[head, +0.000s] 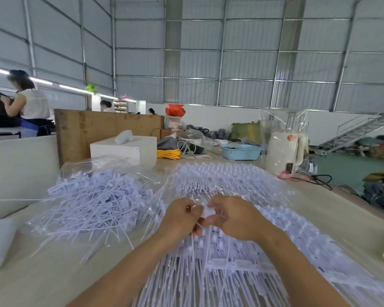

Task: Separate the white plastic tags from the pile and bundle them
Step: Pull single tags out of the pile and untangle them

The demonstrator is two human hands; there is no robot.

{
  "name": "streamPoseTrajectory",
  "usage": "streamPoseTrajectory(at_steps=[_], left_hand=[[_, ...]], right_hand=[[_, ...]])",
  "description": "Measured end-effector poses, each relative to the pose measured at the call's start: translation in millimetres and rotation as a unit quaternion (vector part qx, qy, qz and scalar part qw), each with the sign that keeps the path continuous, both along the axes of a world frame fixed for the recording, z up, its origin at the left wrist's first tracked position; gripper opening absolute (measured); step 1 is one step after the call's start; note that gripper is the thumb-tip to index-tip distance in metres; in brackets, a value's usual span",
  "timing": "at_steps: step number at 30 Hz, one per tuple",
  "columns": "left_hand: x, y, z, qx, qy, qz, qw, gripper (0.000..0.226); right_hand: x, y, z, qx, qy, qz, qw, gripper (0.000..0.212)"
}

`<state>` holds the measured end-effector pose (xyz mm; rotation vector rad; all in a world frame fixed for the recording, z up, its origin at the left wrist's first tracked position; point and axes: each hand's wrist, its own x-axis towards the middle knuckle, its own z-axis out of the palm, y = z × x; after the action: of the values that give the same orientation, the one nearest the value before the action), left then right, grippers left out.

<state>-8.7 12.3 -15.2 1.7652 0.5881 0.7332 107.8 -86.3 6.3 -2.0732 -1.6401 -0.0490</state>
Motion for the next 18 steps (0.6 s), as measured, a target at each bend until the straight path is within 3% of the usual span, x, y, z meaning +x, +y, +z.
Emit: streamPoseTrajectory(at_steps=[1,3,6,13,15,18], left_hand=[[0.0,0.2,0.7,-0.013,-0.012,-0.002,1.0,0.016],[-0.2,-1.2,2.9,-0.058,-0.039,-0.026,0.997,0.014],[-0.2,-7.3,4.6,-0.112,-0.061,-0.072,0.989,0.025],[1.3,-8.2,6.0,-0.092,-0.068,-0.073,0.991,0.026],[-0.4,-7.0,10.0,-0.101,-0.058,-0.114,0.987,0.027],[-10.8,-2.5,19.0,-0.145,-0.047,-0.208,0.966,0.036]], right_hand=[[0.9,-0.4,0.1,0.012,0.031,0.006,0.999,0.019],[0.4,-2.3,-1.5,0.037,0.134,0.039,0.99,0.022],[-0.2,-7.0,-0.1,0.051,0.218,0.083,0.971,0.018],[3.9,-10.8,1.1,0.055,0.244,0.14,0.958,0.016],[9.4,-14.7,4.8,0.044,0.267,0.148,0.951,0.012],[21.9,-23.8,6.3,0.001,0.233,0.134,0.963,0.008]])
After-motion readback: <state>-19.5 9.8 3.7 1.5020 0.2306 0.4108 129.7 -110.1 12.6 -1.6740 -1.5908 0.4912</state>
